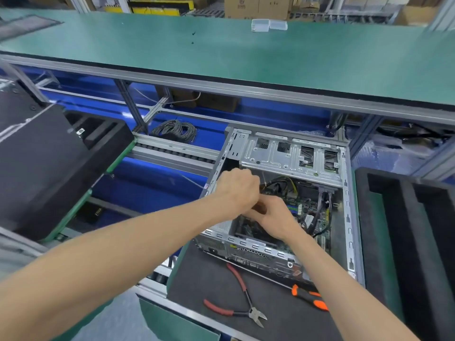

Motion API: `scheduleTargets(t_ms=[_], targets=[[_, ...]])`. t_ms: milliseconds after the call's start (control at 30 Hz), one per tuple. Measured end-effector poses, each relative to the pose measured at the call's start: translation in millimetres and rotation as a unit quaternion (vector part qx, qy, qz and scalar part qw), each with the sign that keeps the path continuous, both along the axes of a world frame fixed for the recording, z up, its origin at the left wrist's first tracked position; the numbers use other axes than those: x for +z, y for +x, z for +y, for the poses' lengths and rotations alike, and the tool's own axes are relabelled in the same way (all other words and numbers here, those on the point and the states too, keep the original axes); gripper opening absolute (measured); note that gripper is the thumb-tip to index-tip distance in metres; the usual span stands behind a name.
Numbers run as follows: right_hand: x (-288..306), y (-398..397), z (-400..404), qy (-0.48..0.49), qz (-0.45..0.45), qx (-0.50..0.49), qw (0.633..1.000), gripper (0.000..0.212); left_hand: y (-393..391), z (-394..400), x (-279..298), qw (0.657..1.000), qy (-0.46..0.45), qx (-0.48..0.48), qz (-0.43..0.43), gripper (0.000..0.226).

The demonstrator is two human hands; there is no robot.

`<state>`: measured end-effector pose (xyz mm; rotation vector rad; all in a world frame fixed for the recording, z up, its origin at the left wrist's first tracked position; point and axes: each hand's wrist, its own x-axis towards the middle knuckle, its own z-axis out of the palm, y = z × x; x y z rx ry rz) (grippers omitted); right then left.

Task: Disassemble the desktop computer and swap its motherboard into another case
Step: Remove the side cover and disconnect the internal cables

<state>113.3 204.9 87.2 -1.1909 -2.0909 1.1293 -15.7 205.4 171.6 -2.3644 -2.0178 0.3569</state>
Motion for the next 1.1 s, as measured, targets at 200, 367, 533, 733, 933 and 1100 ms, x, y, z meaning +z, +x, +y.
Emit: scheduleTargets(t_ms=[200,367,533,733,933,1100], targets=[[3.1,3.9,0.8,-0.016,-0.012,-0.001,1.0,0.018,-20.8,1.8,8.0,0.964,0.037,-0.26,0.039,0.028],[3.2,3.8,3.6,-0.055,-0.006,0.001,0.998,0.008,-15.1,10.3,-1.5,0.959,0.057,-0.267,0.071,0.032],[2.1,5.3,2.9,-0.048,-0.005,-0.037,0.998,0.024,12.4,12.0,-5.3,0.995,0.052,-0.037,-0.079,0.03],[13.9,14.8,6.3,-0.036,0.084,-0.085,0.992,0.021,-11.3,-1.0,-28.9,0.905,0.039,0.036,-0.421,0.029],[15.7,9.5,6.1,0.013,0.056,-0.1,0.993,0.036,-0.1,2.0,-40.3,0.838,0.041,0.043,-0.542,0.02],[18.9,14.4,3.3,0.008,0.067,-0.075,0.995,0.021,4.7,14.8,-39.3,0.803,0.015,0.115,-0.584,0.037]])
